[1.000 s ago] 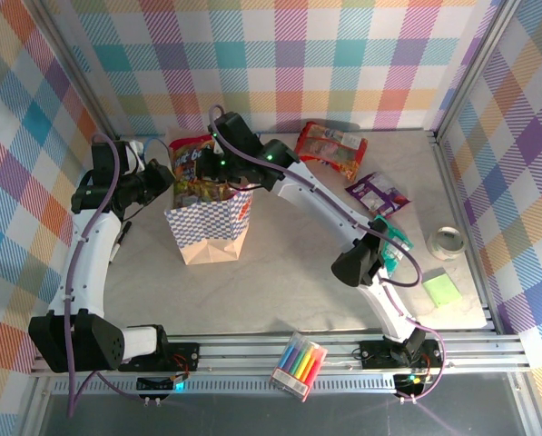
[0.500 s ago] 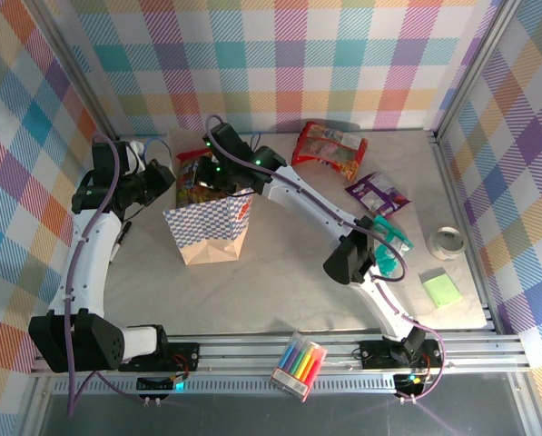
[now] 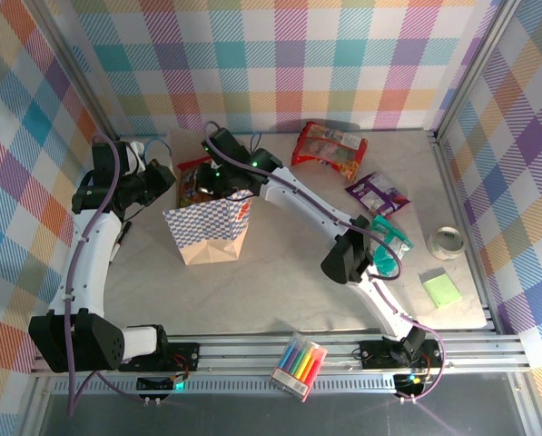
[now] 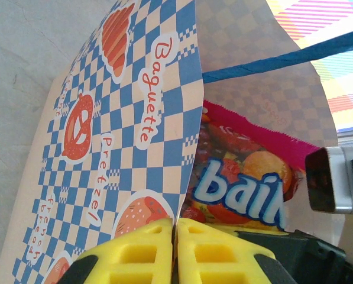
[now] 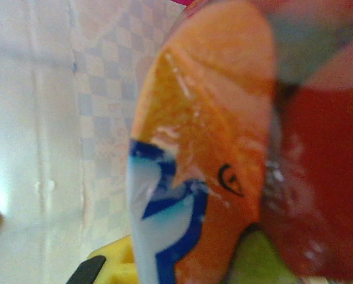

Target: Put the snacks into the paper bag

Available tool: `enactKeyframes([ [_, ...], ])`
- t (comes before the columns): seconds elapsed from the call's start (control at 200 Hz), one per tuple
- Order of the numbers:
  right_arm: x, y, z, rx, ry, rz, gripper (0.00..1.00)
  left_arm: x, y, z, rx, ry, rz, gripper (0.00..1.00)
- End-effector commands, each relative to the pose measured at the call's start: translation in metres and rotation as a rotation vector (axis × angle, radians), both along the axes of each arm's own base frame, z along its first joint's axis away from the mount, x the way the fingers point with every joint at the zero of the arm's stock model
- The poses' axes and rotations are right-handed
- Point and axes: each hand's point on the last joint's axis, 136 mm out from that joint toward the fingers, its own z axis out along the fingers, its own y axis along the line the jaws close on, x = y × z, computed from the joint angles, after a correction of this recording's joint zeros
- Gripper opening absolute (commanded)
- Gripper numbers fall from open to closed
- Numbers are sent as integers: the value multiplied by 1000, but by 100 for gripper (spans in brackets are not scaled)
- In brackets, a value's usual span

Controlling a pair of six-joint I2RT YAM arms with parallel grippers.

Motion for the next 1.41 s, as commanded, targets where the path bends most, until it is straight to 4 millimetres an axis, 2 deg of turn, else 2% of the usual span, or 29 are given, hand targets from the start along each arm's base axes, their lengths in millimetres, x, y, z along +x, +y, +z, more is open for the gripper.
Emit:
enactKeyframes([
  [0.0,-3,8,38,100,-67,79,0,-2,5,-12,-4,35,10,10],
  [0.17,-3,-9,14,-2,-35,62,2,-2,5,-11,-4,36,9,10],
  [0.24,-2,-17,11,-35,-29,46,9,-2,5,-12,-1,38,10,10],
  [0.335,-2,-25,13,-53,-26,33,26,-2,6,-10,1,35,13,10],
  [0.495,-4,-29,38,-23,-71,34,41,-3,6,-11,3,40,16,10],
  [0.685,-4,-42,63,-27,-142,19,42,-3,6,-11,4,42,15,10],
  [0.89,-16,-47,93,11,-191,64,44,-2,5,-9,-1,42,9,11],
  [1.17,-27,-66,129,25,-268,82,46,-3,3,-6,-8,47,-5,12],
  [1.285,-30,-80,138,-5,-301,67,48,-4,3,-2,-3,41,-8,13],
  [1.4,-29,-98,138,-67,-329,27,49,-4,3,0,1,40,-7,13],
])
